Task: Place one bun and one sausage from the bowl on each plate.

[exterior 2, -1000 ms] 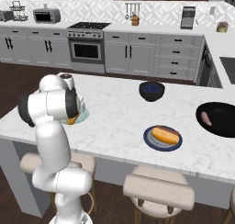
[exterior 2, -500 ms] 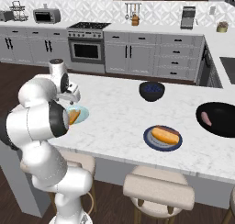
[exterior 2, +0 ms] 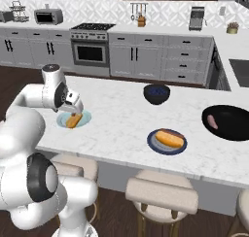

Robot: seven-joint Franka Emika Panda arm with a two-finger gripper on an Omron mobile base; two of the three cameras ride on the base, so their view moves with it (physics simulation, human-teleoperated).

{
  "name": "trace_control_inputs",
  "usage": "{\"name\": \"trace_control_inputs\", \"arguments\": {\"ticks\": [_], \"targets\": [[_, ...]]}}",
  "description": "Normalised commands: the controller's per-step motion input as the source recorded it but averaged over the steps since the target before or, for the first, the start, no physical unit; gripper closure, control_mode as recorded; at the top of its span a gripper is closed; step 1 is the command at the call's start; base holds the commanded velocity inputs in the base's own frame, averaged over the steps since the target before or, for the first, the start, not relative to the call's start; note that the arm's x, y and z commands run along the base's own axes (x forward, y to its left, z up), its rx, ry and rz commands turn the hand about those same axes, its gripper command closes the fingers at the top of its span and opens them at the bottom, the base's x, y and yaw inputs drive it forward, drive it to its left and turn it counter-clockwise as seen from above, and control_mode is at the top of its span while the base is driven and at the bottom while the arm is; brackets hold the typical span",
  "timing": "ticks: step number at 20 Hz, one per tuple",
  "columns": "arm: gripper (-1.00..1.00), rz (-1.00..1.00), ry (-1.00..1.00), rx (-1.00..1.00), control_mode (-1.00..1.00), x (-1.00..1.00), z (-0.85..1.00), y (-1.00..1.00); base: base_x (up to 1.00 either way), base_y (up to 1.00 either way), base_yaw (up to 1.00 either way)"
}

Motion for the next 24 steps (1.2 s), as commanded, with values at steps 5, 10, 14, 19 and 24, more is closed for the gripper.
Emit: {"name": "trace_control_inputs", "arguments": {"ticks": [5, 10, 14, 19, 24], "targets": [[-1.0, 0.0, 0.0, 0.0, 1.0, 0.0, 0.0, 0.0, -0.74, -1.0, -0.14], [-1.0, 0.0, 0.0, 0.0, 1.0, 0.0, 0.0, 0.0, -0.14, -1.0, -0.11], [-1.0, 0.0, 0.0, 0.0, 1.0, 0.0, 0.0, 0.0, 0.09, -1.0, -0.02], [-1.0, 0.0, 0.0, 0.0, 1.0, 0.0, 0.0, 0.0, 0.79, -0.92, 0.01], [-1.0, 0.0, 0.0, 0.0, 1.0, 0.0, 0.0, 0.0, 0.86, -0.65, 0.03]]}}
